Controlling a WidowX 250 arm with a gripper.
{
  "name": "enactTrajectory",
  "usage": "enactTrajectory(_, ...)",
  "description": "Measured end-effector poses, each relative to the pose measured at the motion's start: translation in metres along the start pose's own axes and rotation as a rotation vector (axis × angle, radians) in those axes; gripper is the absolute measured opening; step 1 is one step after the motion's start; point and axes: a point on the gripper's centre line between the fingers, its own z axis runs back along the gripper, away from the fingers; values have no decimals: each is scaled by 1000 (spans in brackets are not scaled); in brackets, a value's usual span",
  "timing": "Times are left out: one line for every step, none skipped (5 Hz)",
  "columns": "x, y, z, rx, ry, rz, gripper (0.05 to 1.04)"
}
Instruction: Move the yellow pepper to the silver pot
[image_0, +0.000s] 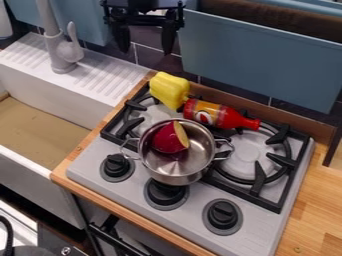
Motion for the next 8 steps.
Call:
enactTrajectory(-6, 0, -13, 3, 51, 12, 1002)
enactTrajectory(-2, -5, -24, -3, 116, 124, 1002)
enactTrajectory(-3, -8, -34, -40, 94, 304, 1002)
enactTrajectory(-4, -8, -40, -36, 80, 501, 1002)
enactTrajectory(-9, -11, -55, -65, 61, 721, 1002)
enactTrajectory(-5, -15, -54, -59, 31, 813, 1002)
enactTrajectory(1, -22, -68, -85, 58, 892, 1002)
enactTrajectory(7, -22, -71, -121, 46, 951, 1002)
